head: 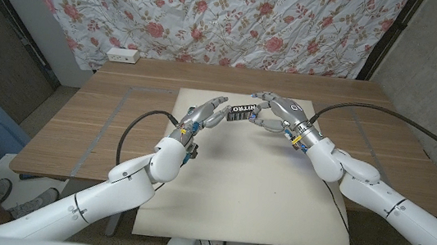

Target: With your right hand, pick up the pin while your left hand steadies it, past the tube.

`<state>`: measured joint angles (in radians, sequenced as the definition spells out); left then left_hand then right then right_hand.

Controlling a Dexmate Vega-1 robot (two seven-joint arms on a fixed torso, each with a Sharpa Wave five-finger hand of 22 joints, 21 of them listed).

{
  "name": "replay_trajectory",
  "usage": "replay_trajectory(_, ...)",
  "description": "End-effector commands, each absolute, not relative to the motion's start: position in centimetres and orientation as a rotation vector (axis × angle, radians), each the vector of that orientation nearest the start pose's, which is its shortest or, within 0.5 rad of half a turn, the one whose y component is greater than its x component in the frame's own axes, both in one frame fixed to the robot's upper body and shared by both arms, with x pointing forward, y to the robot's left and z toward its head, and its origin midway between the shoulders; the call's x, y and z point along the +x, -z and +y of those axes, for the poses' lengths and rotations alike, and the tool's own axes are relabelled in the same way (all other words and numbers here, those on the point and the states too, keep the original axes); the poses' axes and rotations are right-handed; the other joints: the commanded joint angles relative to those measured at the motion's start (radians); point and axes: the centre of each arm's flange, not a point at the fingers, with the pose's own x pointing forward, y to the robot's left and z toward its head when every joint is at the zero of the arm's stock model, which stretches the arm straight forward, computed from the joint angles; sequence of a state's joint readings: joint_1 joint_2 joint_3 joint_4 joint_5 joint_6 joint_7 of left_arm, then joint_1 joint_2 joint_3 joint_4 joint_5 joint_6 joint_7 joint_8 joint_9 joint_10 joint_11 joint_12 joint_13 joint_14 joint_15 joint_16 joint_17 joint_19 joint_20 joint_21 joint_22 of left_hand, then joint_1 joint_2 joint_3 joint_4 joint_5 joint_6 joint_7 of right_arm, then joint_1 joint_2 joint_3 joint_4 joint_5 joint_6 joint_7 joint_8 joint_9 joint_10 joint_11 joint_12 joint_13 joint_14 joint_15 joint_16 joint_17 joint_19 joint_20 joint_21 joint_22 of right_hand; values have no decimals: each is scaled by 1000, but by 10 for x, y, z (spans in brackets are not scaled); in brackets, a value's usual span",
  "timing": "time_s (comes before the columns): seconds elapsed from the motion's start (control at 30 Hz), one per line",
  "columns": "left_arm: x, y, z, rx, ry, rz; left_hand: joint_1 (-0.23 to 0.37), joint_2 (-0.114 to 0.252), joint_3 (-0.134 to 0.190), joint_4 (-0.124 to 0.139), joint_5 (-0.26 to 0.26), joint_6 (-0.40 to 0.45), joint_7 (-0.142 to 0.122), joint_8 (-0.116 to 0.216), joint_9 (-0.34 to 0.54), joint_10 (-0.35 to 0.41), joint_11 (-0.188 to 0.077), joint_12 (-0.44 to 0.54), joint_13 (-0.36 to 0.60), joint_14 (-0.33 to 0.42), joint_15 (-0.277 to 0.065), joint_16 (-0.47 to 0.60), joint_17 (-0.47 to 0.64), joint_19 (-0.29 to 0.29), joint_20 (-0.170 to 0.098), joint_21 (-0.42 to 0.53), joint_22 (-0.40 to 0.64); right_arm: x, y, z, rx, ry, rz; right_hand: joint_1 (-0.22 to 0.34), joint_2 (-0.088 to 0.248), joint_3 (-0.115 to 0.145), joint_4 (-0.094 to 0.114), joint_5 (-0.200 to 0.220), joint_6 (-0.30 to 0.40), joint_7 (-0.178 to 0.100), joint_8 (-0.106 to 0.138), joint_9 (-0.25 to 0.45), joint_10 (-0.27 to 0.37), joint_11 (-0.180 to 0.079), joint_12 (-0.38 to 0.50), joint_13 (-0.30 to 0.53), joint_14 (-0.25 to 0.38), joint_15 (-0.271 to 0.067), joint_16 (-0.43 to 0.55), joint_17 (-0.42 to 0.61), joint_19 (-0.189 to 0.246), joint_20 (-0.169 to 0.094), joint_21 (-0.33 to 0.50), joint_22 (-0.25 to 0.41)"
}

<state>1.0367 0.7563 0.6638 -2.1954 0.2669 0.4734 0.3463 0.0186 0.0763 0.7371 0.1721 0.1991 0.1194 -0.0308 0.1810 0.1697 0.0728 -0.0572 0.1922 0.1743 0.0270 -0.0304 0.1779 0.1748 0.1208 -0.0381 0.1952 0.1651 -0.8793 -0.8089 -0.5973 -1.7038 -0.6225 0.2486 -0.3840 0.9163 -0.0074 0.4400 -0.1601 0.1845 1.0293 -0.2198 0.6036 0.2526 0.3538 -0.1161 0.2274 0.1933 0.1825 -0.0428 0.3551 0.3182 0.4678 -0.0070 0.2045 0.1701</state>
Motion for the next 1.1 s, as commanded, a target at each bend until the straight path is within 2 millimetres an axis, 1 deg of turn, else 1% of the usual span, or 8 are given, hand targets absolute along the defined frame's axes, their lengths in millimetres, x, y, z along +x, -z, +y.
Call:
replay_trajectory(0.03, 496, 49, 117, 1090, 21, -655, -18, 102, 0, 11, -2, -12, -2, -4, 5, -7, -6, -2, 2, 1, -16, 5, 6, -12, -45, -8, 6, 558, 22, -197, -1296, -61, -1098, 4, 13, -1, 0, -2, 16, -5, 6, 5, 9, 0, 1, 3, 8, -39, 4, 3, 8, 1, -4, 3)
replay_trajectory(0.23, 497, 54, 113, 1182, 25, -633, -24, 99, -7, 17, -3, -19, -4, -6, 6, -9, -8, -3, 1, -1, -21, 5, 7, -20, -50, -9, 7, 560, 22, -200, -1289, -62, -1099, 5, 13, -2, 0, -2, 17, -5, 5, 4, 8, -1, 0, 3, 8, -38, 4, 3, 7, 2, -4, 3)
replay_trajectory(0.33, 500, 58, 110, 1228, 34, -614, -30, 97, -17, 22, -4, -37, -3, -10, 6, -15, -8, -5, 1, -7, -22, 4, 8, -30, -55, -11, 8, 561, 21, -200, -1283, -58, -1099, 5, 14, -2, 0, -3, 17, -5, 4, 3, 9, -2, -1, 3, 7, -38, 4, 3, 7, 2, -4, 3)
replay_trajectory(0.5, 504, 66, 108, 1253, 34, -605, -36, 97, -31, 27, -5, -60, -7, -13, 6, -33, -7, -10, 1, -20, -24, 2, 9, -49, -59, -14, 9, 562, 20, -200, -1273, -59, -1098, 6, 14, -2, 0, -3, 18, -5, 3, 2, 9, -1, -2, 3, 8, -37, 5, 4, 7, 2, -5, 3)
replay_trajectory(0.67, 508, 70, 107, 1278, 50, -590, -39, 97, -45, 29, -5, -78, -14, -13, 6, -51, -16, -13, 1, -27, -27, 2, 10, -62, -61, -13, 11, 563, 20, -200, -1267, -58, -1092, 6, 15, -3, 0, -4, 18, -5, 3, 1, 9, -1, -2, 3, 8, -37, 4, 4, 7, 2, -5, 3)
replay_trajectory(0.77, 511, 75, 107, 1278, 45, -575, -41, 97, -53, 30, -5, -89, -17, -14, 6, -65, -11, -16, 1, -34, -30, 1, 10, -65, -63, -11, 11, 564, 20, -200, -1265, -53, -1086, 6, 15, -3, -1, -4, 18, -5, 2, 1, 9, -2, -3, 3, 9, -35, 5, 4, 7, 2, -5, 3)
replay_trajectory(0.97, 515, 81, 104, 1313, 52, -558, -44, 95, -75, 33, -4, -95, -18, -9, 6, -71, -12, -13, 1, -47, -35, 1, 11, -102, -66, -17, 13, 565, 19, -199, -1260, -53, -1092, 7, 15, -4, -1, -4, 19, -5, 1, 0, 10, -1, -3, 3, 9, -37, 5, 5, 7, 2, -5, 3)
replay_trajectory(1.1, 516, 84, 100, 1355, 46, -542, -45, 95, -84, 34, -4, -99, -18, -9, 6, -71, -12, -11, 1, -52, -37, 1, 11, -118, -67, -19, 14, 566, 19, -198, -1260, -54, -1095, 8, 15, -4, -1, -4, 19, -5, 0, -1, 9, 0, -5, 3, 9, -37, 5, 5, 6, 3, -5, 3)
